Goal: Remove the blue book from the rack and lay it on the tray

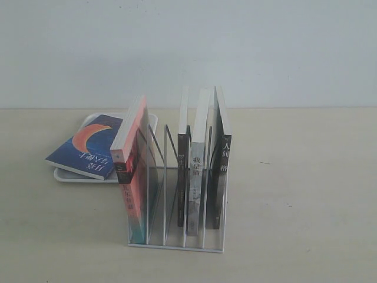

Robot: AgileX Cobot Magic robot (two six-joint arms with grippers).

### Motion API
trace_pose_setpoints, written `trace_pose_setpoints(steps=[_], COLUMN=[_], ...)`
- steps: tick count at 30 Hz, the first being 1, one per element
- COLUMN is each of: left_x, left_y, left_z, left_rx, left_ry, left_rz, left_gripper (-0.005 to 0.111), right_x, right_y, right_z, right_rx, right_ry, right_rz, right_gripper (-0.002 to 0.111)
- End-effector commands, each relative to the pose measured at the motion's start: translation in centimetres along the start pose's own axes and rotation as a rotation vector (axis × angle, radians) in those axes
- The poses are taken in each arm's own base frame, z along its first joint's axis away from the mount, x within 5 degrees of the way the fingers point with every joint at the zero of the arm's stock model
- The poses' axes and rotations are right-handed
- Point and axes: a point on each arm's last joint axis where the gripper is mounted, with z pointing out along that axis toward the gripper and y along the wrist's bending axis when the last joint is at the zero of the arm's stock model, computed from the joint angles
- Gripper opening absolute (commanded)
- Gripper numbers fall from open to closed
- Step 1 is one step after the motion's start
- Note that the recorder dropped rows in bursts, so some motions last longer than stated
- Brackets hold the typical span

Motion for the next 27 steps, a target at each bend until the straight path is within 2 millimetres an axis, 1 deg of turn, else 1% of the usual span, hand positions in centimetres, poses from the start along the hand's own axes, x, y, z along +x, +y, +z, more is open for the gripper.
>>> trace_pose_setpoints(steps=[1, 3, 5, 9, 10, 14, 17, 19, 27], left_x=[1.0, 1.3, 1.6, 1.4, 1.6, 2.9, 3.4, 3.4, 3.4], left_y=[1.3, 1.5, 1.8, 2.4, 2.8, 4.3, 4.8, 4.9, 4.9], left_z=[-0.1, 0.0, 0.0, -0.7, -0.9, -1.7, -1.7, -1.6, -1.6], left_rx=[-0.077, -0.067, -0.068, -0.088, -0.102, -0.111, -0.084, -0.049, -0.022], left_ry=[0.056, 0.071, 0.077, 0.052, 0.052, 0.105, 0.117, 0.111, 0.109], left_rz=[-0.447, -0.510, -0.535, -0.407, -0.436, -0.709, -0.788, -0.769, -0.508], left_gripper=[0.004, 0.004, 0.004, 0.004, 0.004, 0.004, 0.004, 0.004, 0.004], right_x=[-0.1, -0.1, -0.1, -0.1, -0.1, -0.1, -0.1, -0.1, -0.1], right_y=[-0.1, -0.1, -0.1, -0.1, -0.1, -0.1, -0.1, -0.1, -0.1], right_z=[0.0, 0.0, 0.0, 0.0, 0.0, 0.0, 0.0, 0.0, 0.0], right_rx=[0.008, 0.008, 0.008, 0.008, 0.008, 0.008, 0.008, 0.008, 0.008], right_ry=[-0.008, -0.008, -0.008, -0.008, -0.008, -0.008, -0.008, -0.008, -0.008], right_rz=[-0.012, -0.012, -0.012, -0.012, -0.012, -0.012, -0.012, -0.012, -0.012], right_gripper=[0.000, 0.000, 0.000, 0.000, 0.000, 0.000, 0.000, 0.000, 0.000])
